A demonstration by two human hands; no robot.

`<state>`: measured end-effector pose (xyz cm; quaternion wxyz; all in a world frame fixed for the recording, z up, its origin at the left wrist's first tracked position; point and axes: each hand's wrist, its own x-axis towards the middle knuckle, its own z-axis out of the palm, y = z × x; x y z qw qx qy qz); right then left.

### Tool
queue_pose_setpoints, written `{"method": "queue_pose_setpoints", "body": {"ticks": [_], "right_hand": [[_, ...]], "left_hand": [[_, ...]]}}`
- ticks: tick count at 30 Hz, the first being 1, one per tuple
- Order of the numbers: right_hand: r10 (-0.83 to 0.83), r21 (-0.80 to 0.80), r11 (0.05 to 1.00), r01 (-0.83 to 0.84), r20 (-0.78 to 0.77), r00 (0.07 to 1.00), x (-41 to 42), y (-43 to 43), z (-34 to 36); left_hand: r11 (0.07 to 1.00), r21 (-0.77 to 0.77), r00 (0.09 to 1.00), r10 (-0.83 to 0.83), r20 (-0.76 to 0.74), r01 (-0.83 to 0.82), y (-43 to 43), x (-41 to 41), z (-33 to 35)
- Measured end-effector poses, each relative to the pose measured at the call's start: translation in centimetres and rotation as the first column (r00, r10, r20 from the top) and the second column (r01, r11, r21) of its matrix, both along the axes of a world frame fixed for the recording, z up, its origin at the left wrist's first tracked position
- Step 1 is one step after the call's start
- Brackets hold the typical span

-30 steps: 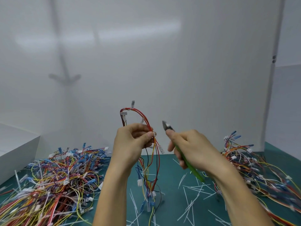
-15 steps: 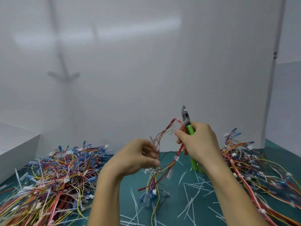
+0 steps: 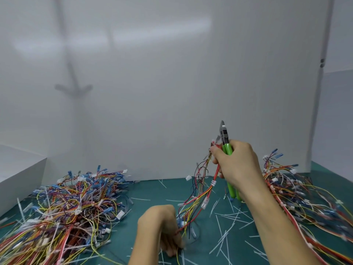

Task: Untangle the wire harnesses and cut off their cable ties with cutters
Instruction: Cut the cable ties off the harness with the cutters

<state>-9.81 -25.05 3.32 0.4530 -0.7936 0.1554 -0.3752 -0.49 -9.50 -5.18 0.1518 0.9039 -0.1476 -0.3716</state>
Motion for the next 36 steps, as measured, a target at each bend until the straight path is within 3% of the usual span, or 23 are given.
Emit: {"method": "queue_pose_setpoints", "body": {"ticks": [9,12,16,21,25,30,33,36], "right_hand": [[0.01,-0.009,1.0,-0.01,-0.014,1.0,-0.3,0.1,0.1],[0.015,-0.02,1.0,-0.015,-0.029,0.999,-0.4,0.0,0.1],[0.015,-0.045,0.999,-0.017,-0.057,0.998,-0.5,-0.1,0.1],[-0.017,-0.059,0.998,0.014,-0.058,0.998,-0.5,-0.7,0.2],[-0.01,-0.064,0.998,0.006,-0.061,0.998,-0.6,-1.1,0.2],[-0.006,-0.083,0.997,0.0,-0.071,0.997,-0.5,-1.3,0.0],[-0.001,-0.088,0.996,-0.006,-0.071,0.997,-0.3,-1.6,-0.2],[-0.03,-0.107,0.994,0.023,-0.063,0.998,-0.1,-2.1,-0.4]], "left_hand": [[0.99,-0.123,0.996,0.068,0.051,-0.062,0.6,0.4,-0.1],[0.99,-0.135,0.985,0.049,0.164,-0.027,0.9,0.9,-0.3],[0.942,-0.333,0.985,0.097,0.139,-0.046,1.1,1.3,-0.1],[0.783,-0.599,0.967,0.248,0.056,-0.166,1.2,1.3,0.6],[0.603,-0.754,0.942,0.332,-0.06,-0.26,1.3,0.6,1.4],[0.35,-0.868,0.919,0.305,-0.251,-0.353,1.9,0.2,3.1],[0.203,-0.921,0.921,0.279,-0.271,-0.332,2.3,0.3,4.1],[0.098,-0.938,0.89,0.36,-0.279,-0.333,2.7,0.5,4.5]]}}
